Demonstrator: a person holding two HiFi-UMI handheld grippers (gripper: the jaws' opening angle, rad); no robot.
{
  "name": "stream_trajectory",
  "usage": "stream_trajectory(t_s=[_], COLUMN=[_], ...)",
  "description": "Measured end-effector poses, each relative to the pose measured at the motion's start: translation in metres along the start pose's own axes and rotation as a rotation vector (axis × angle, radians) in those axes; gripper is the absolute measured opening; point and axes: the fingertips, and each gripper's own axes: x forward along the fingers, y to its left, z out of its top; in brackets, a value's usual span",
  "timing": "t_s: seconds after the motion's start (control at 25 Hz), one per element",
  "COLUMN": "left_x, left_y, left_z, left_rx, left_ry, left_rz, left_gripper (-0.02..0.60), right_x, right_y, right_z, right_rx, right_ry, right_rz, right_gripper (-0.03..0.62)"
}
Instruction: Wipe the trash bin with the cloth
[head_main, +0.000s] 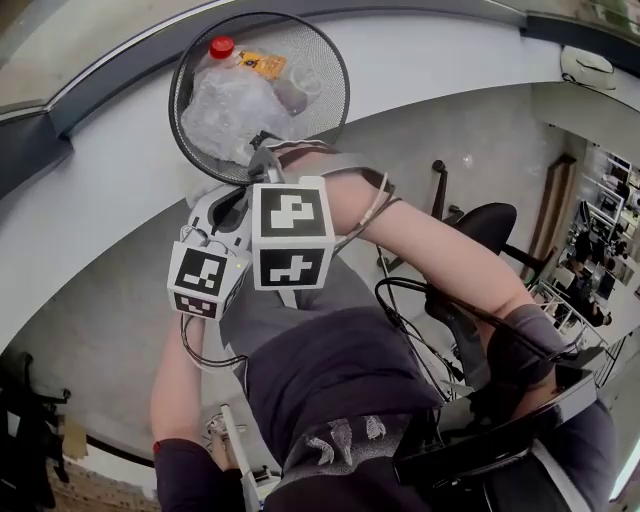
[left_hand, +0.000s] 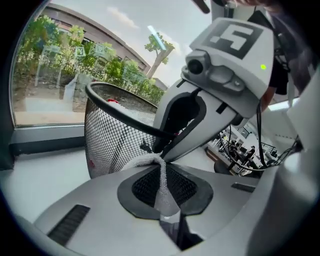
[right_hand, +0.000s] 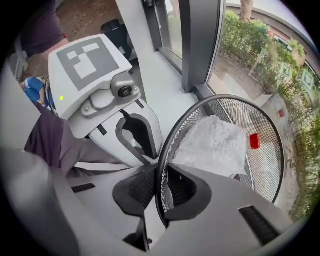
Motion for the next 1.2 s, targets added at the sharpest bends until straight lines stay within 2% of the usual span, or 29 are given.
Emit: stream_trajectory(t_s=[0.12,0.2,0.32,0.4,0.48,0.56,0.68,0.8,0.88,1.04,1.2], left_x=[-0.002,-0.010,-0.040,-0.062,-0.075,-0.074,-0.062,-0.045,-0.031,-0.019,-0.028], left_y=[-0.002,0.008,0.062,0.105,0.133,0.144,0.141,0.124,0.107,0.081,0.054], left_z=[0.003,0.002,0.008,0.020,0.035,0.047,0.056,0.054,0.052,0.045,0.023], left_rx=[-0.040,-0.040,-0.064,-0.082,-0.067,-0.023,0.023,0.024,0.038,0.071,0.098], left_ry=[-0.019,-0.023,-0.071,-0.120,-0.150,-0.151,-0.146,-0.138,-0.121,-0.094,-0.030], left_rz=[0.020,0.067,0.217,0.321,0.379,0.396,0.372,0.319,0.273,0.212,0.082], left_gripper=[0.026,0.026,0.026,0.026,0.026,0.025,0.026,0.026,0.026,0.025,0.025], right_x=[-0.008,-0.015,-0.025,-0.028,-0.032,-0.039,-0.048,-0.041,-0.031,-0.021,-0.019], right_y=[0.001,0.003,-0.003,-0.004,-0.001,0.002,0.004,0.003,-0.001,0.001,0.009], right_z=[-0.004,-0.012,-0.029,-0.044,-0.055,-0.057,-0.063,-0.091,-0.104,-0.098,-0.075], right_rx=[-0.003,0.015,0.042,0.035,0.018,0.006,-0.023,-0.133,-0.179,-0.117,-0.072], right_ry=[-0.040,-0.071,-0.096,-0.084,-0.067,-0.068,-0.017,0.127,0.183,0.153,0.088], right_rz=[-0.001,-0.011,-0.030,-0.029,-0.021,-0.019,-0.007,-0.019,-0.041,-0.012,-0.002], right_gripper=[0.040,0.040,0.043,0.072,0.123,0.129,0.129,0.129,0.127,0.086,0.072])
